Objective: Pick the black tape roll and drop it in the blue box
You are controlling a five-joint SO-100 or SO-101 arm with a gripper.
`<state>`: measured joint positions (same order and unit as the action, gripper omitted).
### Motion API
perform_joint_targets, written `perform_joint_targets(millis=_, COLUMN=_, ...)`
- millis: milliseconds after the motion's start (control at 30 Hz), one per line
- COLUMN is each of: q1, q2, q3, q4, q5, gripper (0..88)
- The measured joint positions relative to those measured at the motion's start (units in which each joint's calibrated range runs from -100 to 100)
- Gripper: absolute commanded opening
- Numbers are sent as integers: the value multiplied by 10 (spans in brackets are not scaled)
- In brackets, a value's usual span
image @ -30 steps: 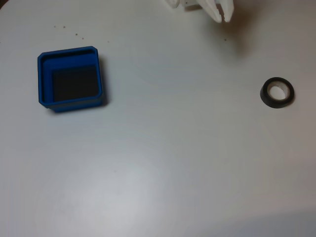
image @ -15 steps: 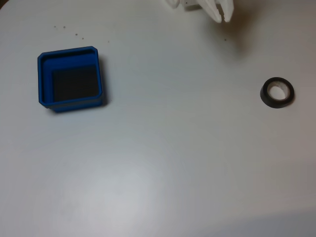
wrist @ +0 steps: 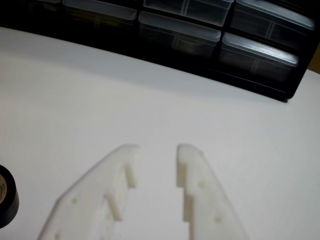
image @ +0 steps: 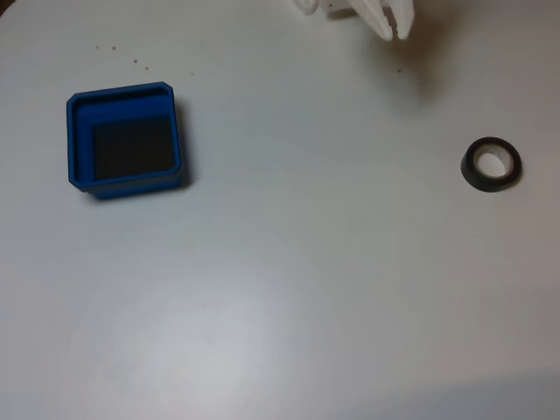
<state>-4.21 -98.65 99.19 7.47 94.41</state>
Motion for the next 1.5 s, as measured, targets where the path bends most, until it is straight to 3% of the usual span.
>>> perform_joint_targets(millis=400, q1=-81, q2=0, q3=0, q4=0, q5=3, gripper=13)
perform_joint_targets(millis=867, q1=-82, q2=6, q3=0, q4=25, q5=3, gripper=17)
perform_joint_targets(millis=1167, q1=-150, q2=147, q3=-7, q4=53, q5=1, gripper=16)
perform_joint_targets(millis=1500, q1=-157, q2=362, q3=-125, q4=53, q5=0, gripper=16)
